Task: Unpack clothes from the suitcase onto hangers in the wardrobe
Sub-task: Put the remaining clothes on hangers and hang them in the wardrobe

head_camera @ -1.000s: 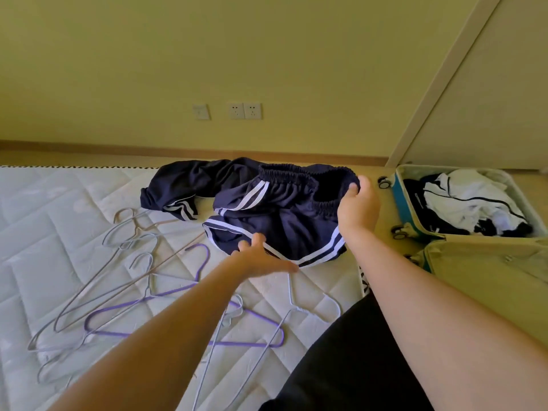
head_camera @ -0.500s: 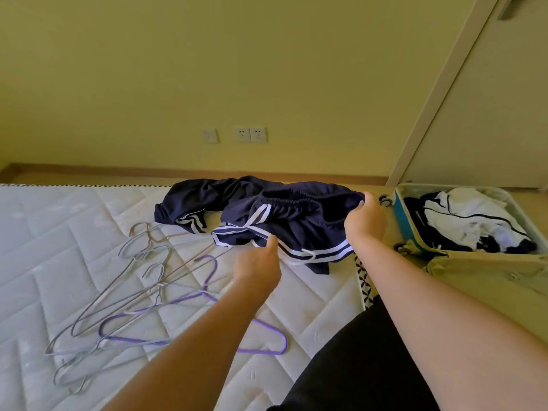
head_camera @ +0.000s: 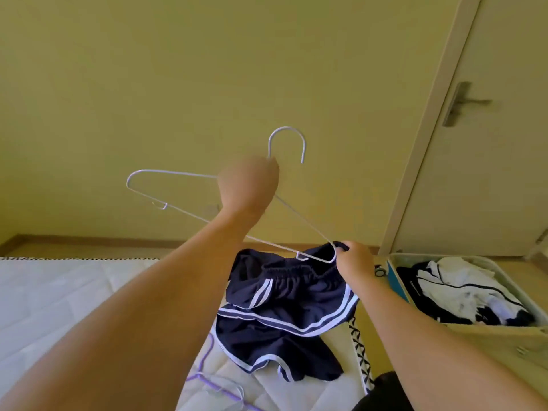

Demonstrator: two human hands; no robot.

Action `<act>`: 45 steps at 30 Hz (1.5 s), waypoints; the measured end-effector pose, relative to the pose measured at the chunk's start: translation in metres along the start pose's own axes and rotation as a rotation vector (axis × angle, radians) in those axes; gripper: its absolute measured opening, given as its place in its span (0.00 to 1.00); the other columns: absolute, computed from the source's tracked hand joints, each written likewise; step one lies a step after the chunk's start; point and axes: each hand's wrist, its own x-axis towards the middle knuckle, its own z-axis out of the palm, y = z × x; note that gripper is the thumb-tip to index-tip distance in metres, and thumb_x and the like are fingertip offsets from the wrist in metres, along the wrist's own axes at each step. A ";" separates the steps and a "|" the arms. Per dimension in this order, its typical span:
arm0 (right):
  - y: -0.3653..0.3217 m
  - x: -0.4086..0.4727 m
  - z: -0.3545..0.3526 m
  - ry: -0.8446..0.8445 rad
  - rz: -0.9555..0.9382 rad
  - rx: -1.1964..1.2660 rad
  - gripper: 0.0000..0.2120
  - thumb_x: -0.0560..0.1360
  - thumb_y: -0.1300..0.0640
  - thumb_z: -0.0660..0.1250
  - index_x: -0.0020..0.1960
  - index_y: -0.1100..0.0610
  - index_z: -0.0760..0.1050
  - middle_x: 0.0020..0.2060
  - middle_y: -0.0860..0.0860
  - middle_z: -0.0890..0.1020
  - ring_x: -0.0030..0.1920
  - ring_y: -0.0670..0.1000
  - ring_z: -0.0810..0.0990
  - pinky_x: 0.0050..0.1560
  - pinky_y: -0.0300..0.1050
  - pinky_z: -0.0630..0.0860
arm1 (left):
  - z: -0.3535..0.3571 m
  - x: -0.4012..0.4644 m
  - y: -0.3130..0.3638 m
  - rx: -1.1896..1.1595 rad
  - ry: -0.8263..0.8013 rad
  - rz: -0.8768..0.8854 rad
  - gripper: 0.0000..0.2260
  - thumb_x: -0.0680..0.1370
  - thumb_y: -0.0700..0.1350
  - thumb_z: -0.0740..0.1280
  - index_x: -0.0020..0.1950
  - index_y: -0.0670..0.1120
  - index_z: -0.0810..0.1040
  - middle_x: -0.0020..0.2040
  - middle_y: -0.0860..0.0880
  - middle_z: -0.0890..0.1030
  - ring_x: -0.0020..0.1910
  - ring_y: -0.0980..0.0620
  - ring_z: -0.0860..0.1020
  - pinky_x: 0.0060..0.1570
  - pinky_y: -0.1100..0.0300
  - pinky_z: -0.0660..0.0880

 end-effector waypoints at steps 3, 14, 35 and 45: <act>0.004 0.000 -0.018 -0.017 -0.027 0.033 0.11 0.80 0.56 0.60 0.56 0.55 0.80 0.50 0.56 0.82 0.48 0.59 0.77 0.47 0.47 0.70 | 0.000 0.007 0.016 -0.023 0.026 0.066 0.21 0.83 0.55 0.51 0.35 0.46 0.71 0.28 0.48 0.69 0.32 0.42 0.72 0.31 0.57 0.61; -0.038 0.017 -0.037 -0.023 -0.208 -0.114 0.12 0.82 0.53 0.54 0.46 0.58 0.72 0.45 0.58 0.76 0.44 0.57 0.72 0.44 0.48 0.66 | 0.045 0.002 0.044 -0.235 -0.298 0.077 0.20 0.82 0.53 0.55 0.34 0.44 0.70 0.30 0.49 0.73 0.32 0.44 0.73 0.28 0.59 0.64; -0.046 0.030 -0.057 -0.092 -0.521 -0.462 0.08 0.83 0.58 0.50 0.57 0.56 0.67 0.38 0.50 0.73 0.39 0.55 0.71 0.40 0.47 0.65 | 0.057 -0.002 0.059 -0.342 -0.090 0.072 0.10 0.76 0.48 0.65 0.54 0.45 0.73 0.52 0.47 0.75 0.50 0.45 0.70 0.47 0.54 0.64; -0.039 0.029 -0.093 -0.004 -0.384 -0.245 0.13 0.79 0.66 0.51 0.60 0.56 0.66 0.58 0.57 0.77 0.53 0.60 0.77 0.49 0.52 0.75 | 0.145 -0.107 0.042 0.039 -1.184 0.556 0.31 0.75 0.62 0.60 0.76 0.60 0.56 0.76 0.55 0.61 0.72 0.42 0.64 0.73 0.40 0.55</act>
